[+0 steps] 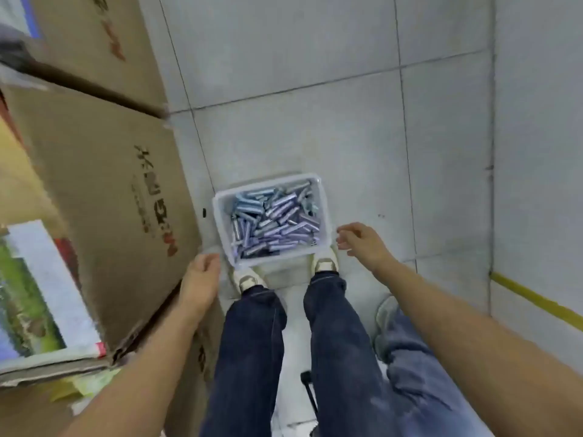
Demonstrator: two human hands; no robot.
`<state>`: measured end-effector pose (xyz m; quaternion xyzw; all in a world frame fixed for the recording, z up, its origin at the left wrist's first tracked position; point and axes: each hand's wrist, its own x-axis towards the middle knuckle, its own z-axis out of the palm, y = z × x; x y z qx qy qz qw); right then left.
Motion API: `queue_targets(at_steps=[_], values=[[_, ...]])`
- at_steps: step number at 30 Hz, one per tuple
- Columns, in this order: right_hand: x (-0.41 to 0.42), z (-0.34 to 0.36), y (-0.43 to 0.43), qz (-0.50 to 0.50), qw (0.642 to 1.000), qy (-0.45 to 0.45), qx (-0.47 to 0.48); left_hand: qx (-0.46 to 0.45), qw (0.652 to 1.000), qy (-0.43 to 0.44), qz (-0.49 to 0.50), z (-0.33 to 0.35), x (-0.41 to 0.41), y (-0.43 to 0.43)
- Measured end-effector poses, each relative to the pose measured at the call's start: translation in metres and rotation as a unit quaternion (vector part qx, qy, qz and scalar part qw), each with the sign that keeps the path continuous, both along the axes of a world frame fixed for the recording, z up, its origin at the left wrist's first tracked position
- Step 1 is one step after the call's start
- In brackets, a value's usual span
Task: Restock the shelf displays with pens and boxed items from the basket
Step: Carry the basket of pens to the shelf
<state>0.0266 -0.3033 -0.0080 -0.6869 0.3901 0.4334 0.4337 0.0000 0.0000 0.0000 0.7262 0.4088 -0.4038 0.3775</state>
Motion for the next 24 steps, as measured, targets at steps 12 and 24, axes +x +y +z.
queue_targets(at_steps=[12, 24], values=[[-0.006, -0.210, 0.008, 0.039, 0.991, -0.081, -0.099, 0.043, 0.996, 0.034, 0.065, -0.208, -0.007, 0.017], [0.025, -0.057, -0.012, 0.030, 0.975, -0.184, -0.117, 0.042, 0.985, -0.160, 0.042, -0.059, 0.038, 0.003]])
